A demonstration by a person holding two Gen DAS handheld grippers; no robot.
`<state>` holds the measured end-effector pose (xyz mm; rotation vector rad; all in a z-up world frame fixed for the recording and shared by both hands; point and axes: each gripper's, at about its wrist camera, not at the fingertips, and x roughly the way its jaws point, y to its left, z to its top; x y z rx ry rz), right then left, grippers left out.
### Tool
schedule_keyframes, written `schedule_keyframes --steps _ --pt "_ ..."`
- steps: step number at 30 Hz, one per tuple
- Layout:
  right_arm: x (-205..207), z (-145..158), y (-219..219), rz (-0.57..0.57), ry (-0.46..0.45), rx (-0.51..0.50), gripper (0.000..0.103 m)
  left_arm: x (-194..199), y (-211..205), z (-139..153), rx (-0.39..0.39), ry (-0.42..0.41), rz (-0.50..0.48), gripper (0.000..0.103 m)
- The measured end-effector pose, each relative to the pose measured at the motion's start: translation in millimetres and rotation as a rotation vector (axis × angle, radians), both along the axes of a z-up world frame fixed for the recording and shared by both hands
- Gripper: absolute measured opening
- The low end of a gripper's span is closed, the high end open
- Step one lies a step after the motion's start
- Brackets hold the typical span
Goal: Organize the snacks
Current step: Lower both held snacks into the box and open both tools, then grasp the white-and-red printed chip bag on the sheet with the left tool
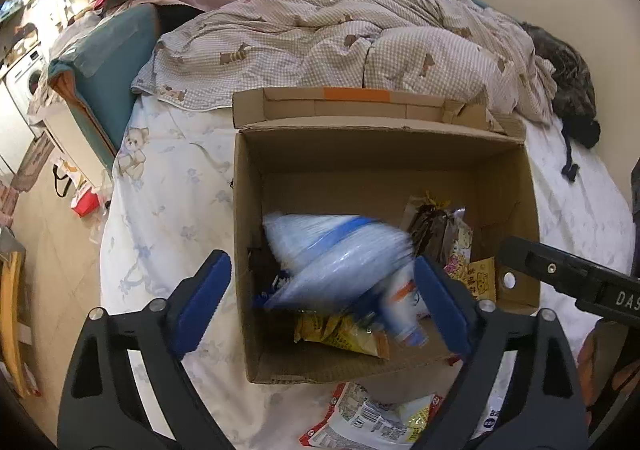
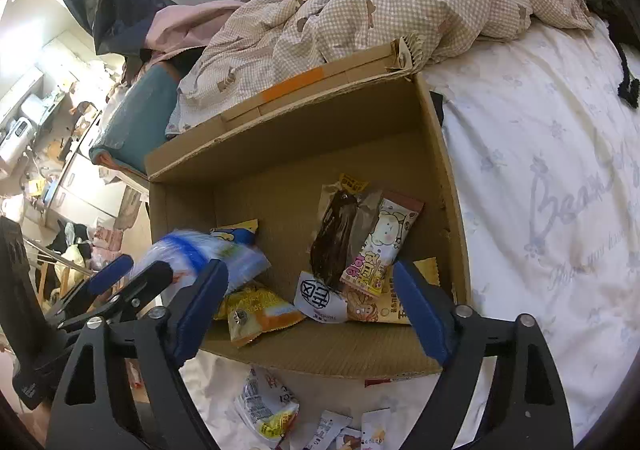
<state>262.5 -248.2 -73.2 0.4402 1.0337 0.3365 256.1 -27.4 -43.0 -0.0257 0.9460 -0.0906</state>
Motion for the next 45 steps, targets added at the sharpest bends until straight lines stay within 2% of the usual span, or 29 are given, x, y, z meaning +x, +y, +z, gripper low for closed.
schedule_keyframes --steps 10,20,25,27,30,35,39,45 --pt "-5 7 9 0.040 -0.032 -0.062 0.088 -9 7 9 -0.022 -0.038 -0.008 0.091" --pt "-28 24 14 0.048 -0.098 -0.107 0.089 -30 16 24 0.028 -0.101 0.037 0.091" --pt "-46 35 17 0.061 -0.135 -0.131 0.088 -48 27 30 -0.036 -0.112 0.070 0.091" --pt "-51 37 17 0.071 -0.137 -0.138 0.088 -54 30 30 -0.047 -0.113 0.087 0.091" --pt "-59 35 18 0.070 -0.121 -0.151 0.088 -64 35 30 -0.049 -0.109 0.100 0.102" --pt "-76 32 19 0.074 -0.100 -0.140 0.089 -82 38 33 -0.042 -0.130 0.123 0.102" --pt "-91 32 15 0.063 -0.092 -0.120 0.088 -95 36 33 -0.005 -0.136 0.114 0.102" --pt "-109 28 5 0.015 -0.062 -0.110 0.088 -104 37 24 -0.020 -0.091 0.109 0.102"
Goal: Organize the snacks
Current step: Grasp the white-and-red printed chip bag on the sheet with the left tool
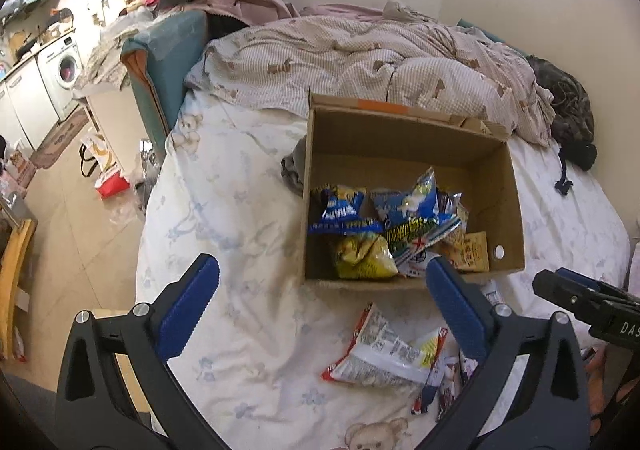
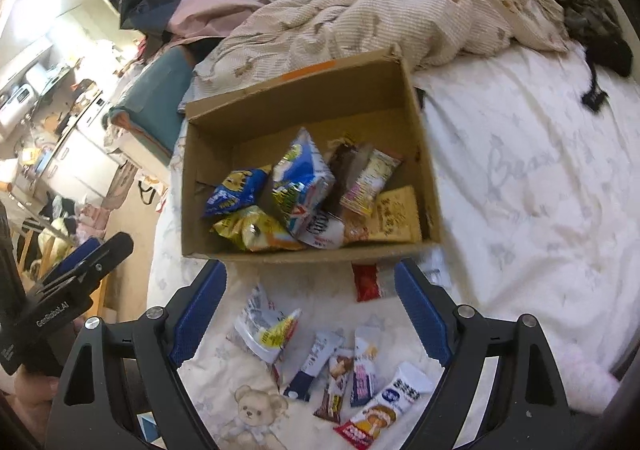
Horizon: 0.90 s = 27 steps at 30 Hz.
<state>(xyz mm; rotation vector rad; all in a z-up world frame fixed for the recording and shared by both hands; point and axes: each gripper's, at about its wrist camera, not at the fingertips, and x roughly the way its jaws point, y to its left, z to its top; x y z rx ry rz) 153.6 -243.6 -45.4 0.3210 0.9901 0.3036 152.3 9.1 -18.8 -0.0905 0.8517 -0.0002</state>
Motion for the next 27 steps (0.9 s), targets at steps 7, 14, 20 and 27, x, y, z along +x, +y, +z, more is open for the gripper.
schedule_keyframes --steps 7,14,20,27 --pt "-19 -9 -6 -0.010 0.051 -0.026 0.088 -7 -1 -8 0.010 0.035 -0.002 0.102" --pt "-33 -19 -17 -0.017 0.112 0.040 0.088 -11 -5 -23 0.019 0.109 -0.020 0.102" --pt "-33 -34 -28 -0.069 0.191 0.114 0.089 -5 2 -55 -0.018 0.259 -0.003 0.102" --pt "-27 -42 -27 -0.084 0.228 0.136 0.089 1 -24 -103 -0.125 0.423 -0.104 0.102"
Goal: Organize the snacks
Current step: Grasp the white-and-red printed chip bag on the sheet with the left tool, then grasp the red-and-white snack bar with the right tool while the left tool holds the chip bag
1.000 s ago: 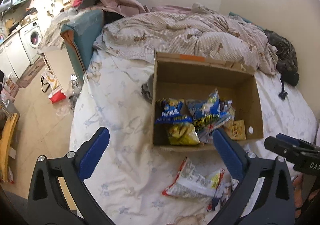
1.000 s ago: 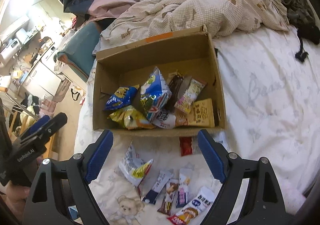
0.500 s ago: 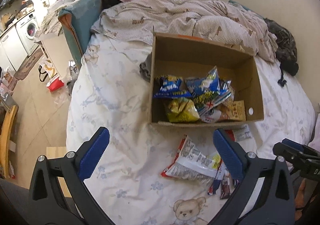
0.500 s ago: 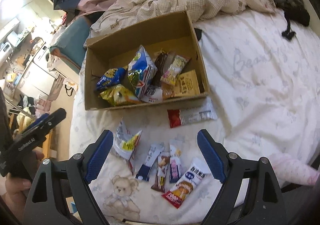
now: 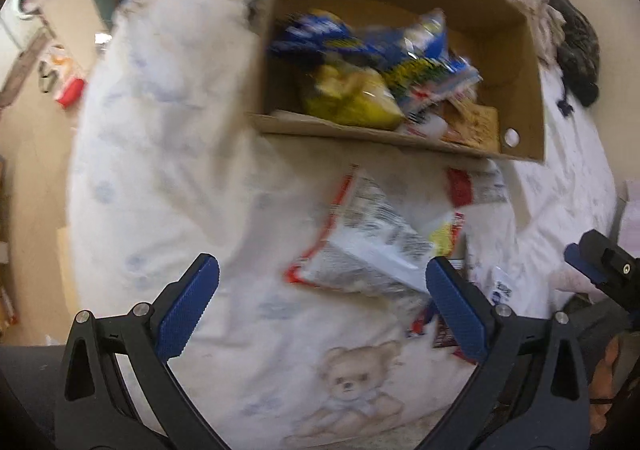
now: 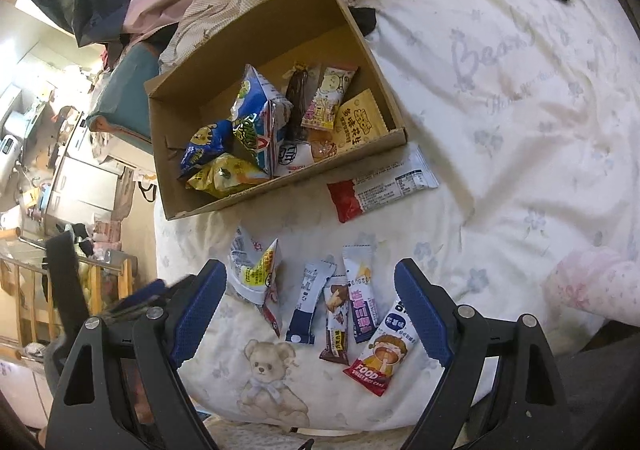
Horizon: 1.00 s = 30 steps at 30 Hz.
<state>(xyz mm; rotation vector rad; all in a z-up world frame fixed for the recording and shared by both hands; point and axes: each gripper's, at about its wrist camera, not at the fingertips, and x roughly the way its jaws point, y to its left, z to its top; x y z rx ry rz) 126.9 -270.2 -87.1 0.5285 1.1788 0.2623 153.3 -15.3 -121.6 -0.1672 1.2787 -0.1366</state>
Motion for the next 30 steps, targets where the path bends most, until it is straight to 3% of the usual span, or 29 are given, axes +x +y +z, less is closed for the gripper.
schedule_keyframes --steps 4,7,15,18,20,24,30 --pt "1 -1 -4 -0.011 0.003 0.012 0.088 13 -37 -27 0.012 0.081 -0.149 0.102" --pt "1 -4 -8 -0.023 0.014 0.023 0.088 17 -53 -42 0.080 0.078 -0.202 0.102" --pt "4 -7 -9 -0.028 0.024 0.023 0.088 19 -60 -57 0.092 0.076 -0.234 0.101" --pt "5 -8 -9 -0.028 0.028 0.024 0.088 15 -59 -58 0.073 0.084 -0.238 0.090" --pt "5 -8 -9 -0.031 0.029 0.027 0.088 10 -61 -56 0.067 0.078 -0.252 0.073" --pt "5 -9 -8 -0.028 0.029 0.025 0.088 -2 -58 -40 0.081 0.054 -0.252 0.049" --pt "3 -9 -15 -0.055 0.031 0.050 0.088 -18 -37 -1 0.049 0.011 -0.199 0.046"
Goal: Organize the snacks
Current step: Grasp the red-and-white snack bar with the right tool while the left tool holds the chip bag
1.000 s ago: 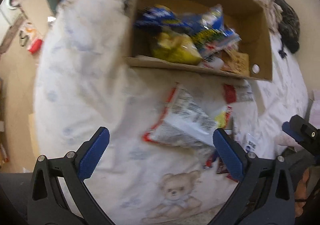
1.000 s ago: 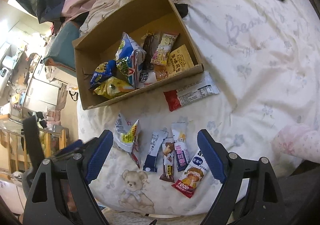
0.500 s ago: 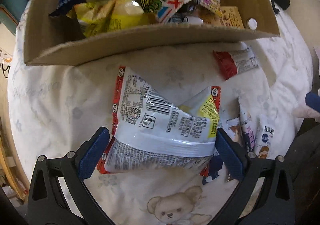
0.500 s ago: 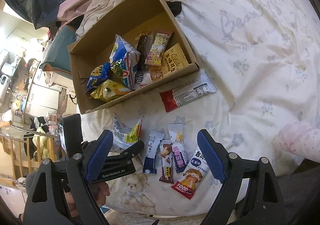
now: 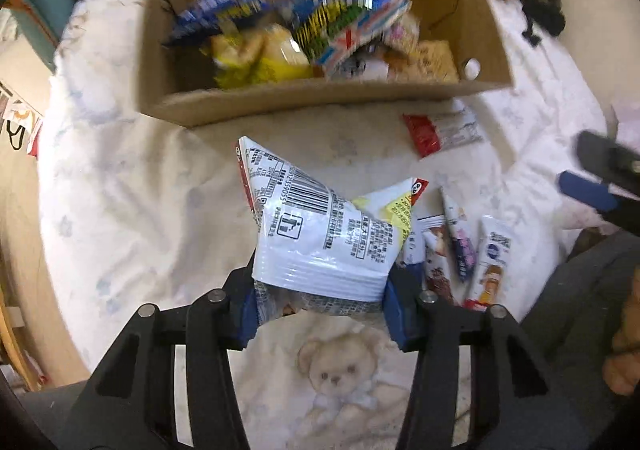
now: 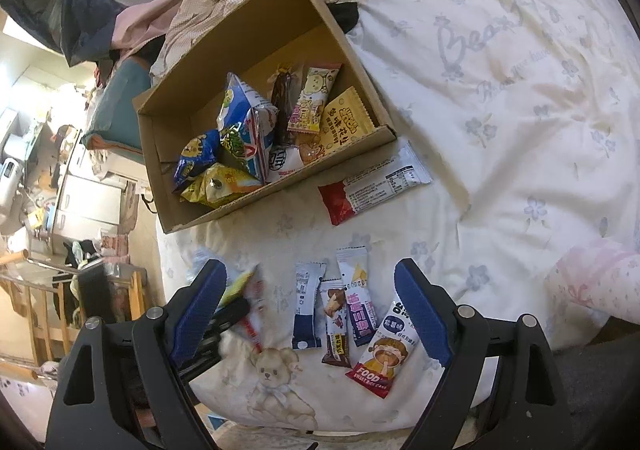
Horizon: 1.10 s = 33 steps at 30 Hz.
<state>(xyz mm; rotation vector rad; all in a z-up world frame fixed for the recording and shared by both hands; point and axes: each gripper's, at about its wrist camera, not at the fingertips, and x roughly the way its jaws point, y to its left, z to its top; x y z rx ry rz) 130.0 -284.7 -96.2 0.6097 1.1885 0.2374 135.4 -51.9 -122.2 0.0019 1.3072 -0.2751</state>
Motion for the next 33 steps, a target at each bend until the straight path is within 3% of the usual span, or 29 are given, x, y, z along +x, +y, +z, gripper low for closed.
schedule_keyframes --steps 6,13,18,25,28,33 --pt "4 -9 -6 -0.037 0.044 -0.040 0.089 -13 36 43 0.006 -0.063 0.098 0.046" --pt "26 -42 3 -0.041 0.165 -0.094 0.089 -14 50 50 -0.043 -0.090 0.145 0.046" --pt "50 -59 12 -0.100 0.170 -0.101 0.089 -6 48 47 -0.066 -0.079 0.162 0.046" --pt "84 -92 23 -0.165 0.169 -0.242 0.089 0 48 43 -0.073 -0.071 0.174 0.046" --pt "87 -93 27 -0.170 0.113 -0.276 0.092 2 47 41 -0.081 -0.058 0.178 0.046" --pt "86 -93 30 -0.106 0.113 -0.347 0.094 5 41 41 -0.101 -0.042 0.175 0.046"
